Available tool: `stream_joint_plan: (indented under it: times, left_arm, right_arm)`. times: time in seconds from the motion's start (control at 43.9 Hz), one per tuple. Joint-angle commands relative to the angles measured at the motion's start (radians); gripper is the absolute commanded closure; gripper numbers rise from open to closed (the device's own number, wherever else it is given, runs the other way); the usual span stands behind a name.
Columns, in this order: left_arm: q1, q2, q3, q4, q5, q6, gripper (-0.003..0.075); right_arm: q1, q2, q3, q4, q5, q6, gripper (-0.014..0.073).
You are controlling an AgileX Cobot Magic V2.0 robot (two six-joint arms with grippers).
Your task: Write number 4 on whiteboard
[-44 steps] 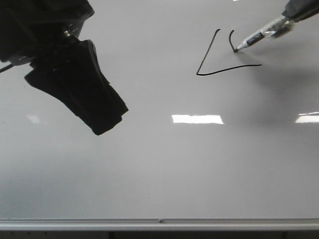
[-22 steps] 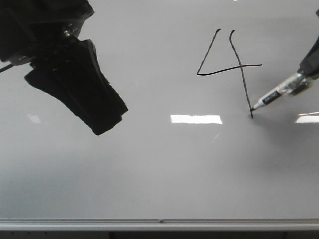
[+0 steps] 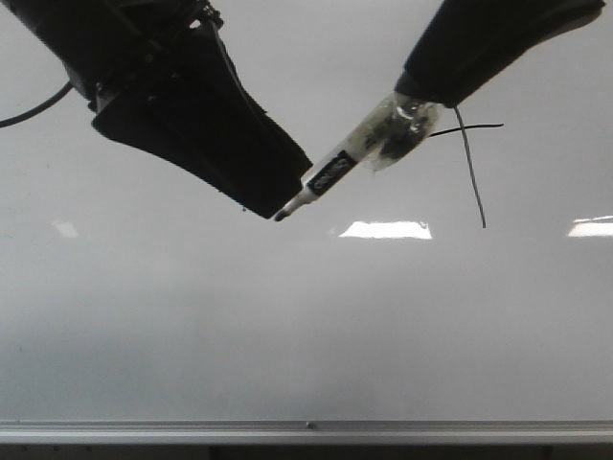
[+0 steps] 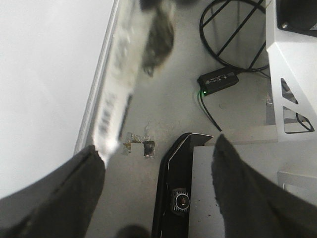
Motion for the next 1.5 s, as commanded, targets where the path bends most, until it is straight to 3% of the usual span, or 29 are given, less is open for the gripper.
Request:
stream_joint_plan:
  times: [0.0, 0.137, 0.296, 0.387, 0.524, 0.592, 0.683, 0.865, 0.934, 1.048, 1.184, 1.344, 1.458, 1.48]
  left_arm:
    - [-0.007, -0.041, -0.030, -0.074, -0.006, 0.044, 0.0274]
    - [-0.007, -0.041, -0.030, -0.074, 0.017, 0.044, 0.0308]
    - [-0.007, -0.041, -0.030, -0.074, 0.017, 0.044, 0.0411]
    - [-0.007, -0.041, -0.030, -0.074, 0.019, 0.044, 0.0503]
    - [-0.007, -0.041, -0.030, -0.074, 0.023, 0.044, 0.0716]
    - [-0.007, -0.041, -0.030, -0.074, 0.023, 0.044, 0.0741]
    - [-0.007, -0.041, -0.030, -0.074, 0.023, 0.044, 0.0741]
    - [-0.005, -0.041, -0.030, -0.014, 0.003, 0.026, 0.0741]
    - [-0.001, -0.041, -0.030, 0.044, -0.017, -0.013, 0.0741]
    - [0.032, -0.043, -0.030, 0.155, -0.051, -0.120, 0.0741]
    - [0.118, -0.059, -0.028, 0.191, -0.059, -0.222, 0.0741]
    - [0.254, -0.100, -0.015, 0.226, -0.145, -0.369, 0.0741]
    - [0.341, -0.115, -0.015, 0.360, -0.230, -0.574, 0.0741]
    - [0.348, -0.115, -0.015, 0.394, -0.239, -0.614, 0.0741]
  right_arm:
    - [0.043, -0.023, -0.035, 0.046, -0.045, -0.016, 0.0655]
    - [0.078, -0.023, -0.035, 0.107, -0.065, -0.025, 0.0655]
    - [0.082, -0.023, -0.035, 0.119, -0.055, -0.035, 0.0655]
    - [0.082, -0.023, -0.035, 0.119, -0.045, -0.035, 0.0655]
    - [0.082, -0.023, -0.035, 0.122, -0.044, -0.035, 0.0655]
    - [0.082, -0.023, -0.035, 0.135, -0.045, -0.035, 0.0646]
    - [0.082, -0.023, -0.035, 0.157, -0.047, -0.035, 0.0564]
    - [0.079, -0.031, -0.035, 0.158, -0.064, -0.033, 0.0236]
    - [0.061, -0.052, -0.035, 0.157, -0.074, -0.024, 0.0197]
    - [-0.008, -0.119, -0.032, 0.115, -0.109, 0.034, 0.0228]
    - [-0.135, -0.246, 0.013, 0.047, -0.160, 0.080, 0.0323]
    - [-0.275, -0.419, 0.144, 0.045, -0.189, 0.083, 0.0512]
    - [-0.304, -0.525, 0.246, 0.049, -0.207, 0.083, 0.0672]
    - [-0.304, -0.549, 0.267, 0.053, -0.217, 0.083, 0.0666]
